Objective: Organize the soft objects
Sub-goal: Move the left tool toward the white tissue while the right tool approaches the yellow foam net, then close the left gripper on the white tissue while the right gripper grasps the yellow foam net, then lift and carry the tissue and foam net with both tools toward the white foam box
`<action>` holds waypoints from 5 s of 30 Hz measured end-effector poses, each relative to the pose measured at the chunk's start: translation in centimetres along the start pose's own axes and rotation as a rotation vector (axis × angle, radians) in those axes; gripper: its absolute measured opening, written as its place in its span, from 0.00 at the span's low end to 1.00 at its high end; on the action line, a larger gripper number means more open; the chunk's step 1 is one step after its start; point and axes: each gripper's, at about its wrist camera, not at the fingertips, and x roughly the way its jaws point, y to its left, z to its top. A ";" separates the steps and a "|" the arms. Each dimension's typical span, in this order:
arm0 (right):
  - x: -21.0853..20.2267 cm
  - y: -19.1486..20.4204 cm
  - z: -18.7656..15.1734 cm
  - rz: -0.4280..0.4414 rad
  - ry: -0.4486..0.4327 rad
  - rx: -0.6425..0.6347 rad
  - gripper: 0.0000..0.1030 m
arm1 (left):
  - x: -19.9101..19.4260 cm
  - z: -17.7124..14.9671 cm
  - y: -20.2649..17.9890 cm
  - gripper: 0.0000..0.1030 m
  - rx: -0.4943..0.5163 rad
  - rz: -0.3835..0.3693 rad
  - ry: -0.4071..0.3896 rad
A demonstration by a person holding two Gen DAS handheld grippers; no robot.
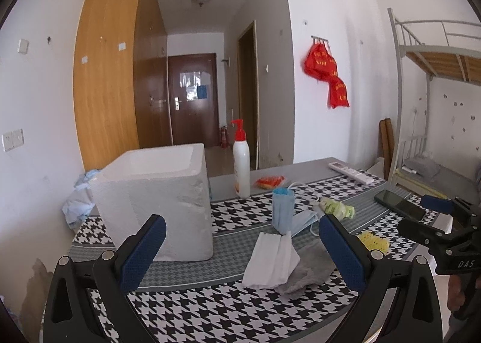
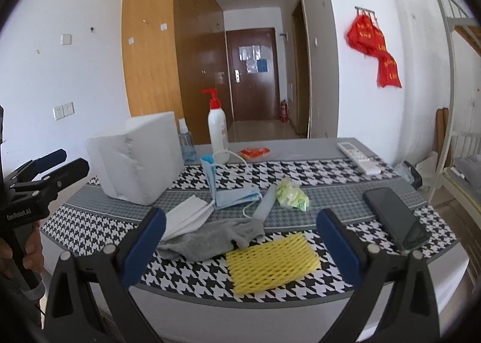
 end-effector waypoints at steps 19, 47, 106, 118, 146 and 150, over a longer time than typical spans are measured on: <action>4.8 -2.4 -1.4 -0.071 0.133 0.022 0.98 | 6.8 -1.6 -0.1 0.99 0.008 -0.021 0.156; 8.4 -4.9 -3.0 -0.095 0.229 0.048 0.98 | 15.6 -4.8 -1.5 0.86 0.041 -0.136 0.444; 9.2 -2.8 -3.3 -0.051 0.330 0.085 0.24 | 12.8 -4.2 0.0 0.12 0.019 -0.262 0.373; 6.0 -1.7 -1.0 -0.050 0.241 0.052 0.24 | 9.5 -2.5 0.6 0.12 0.021 -0.244 0.287; 4.6 1.8 5.7 0.058 0.045 -0.026 0.24 | 5.3 2.6 2.2 0.12 0.052 -0.146 0.090; 4.7 2.4 6.6 0.078 0.027 -0.037 0.24 | 4.8 3.2 2.5 0.12 0.055 -0.124 0.066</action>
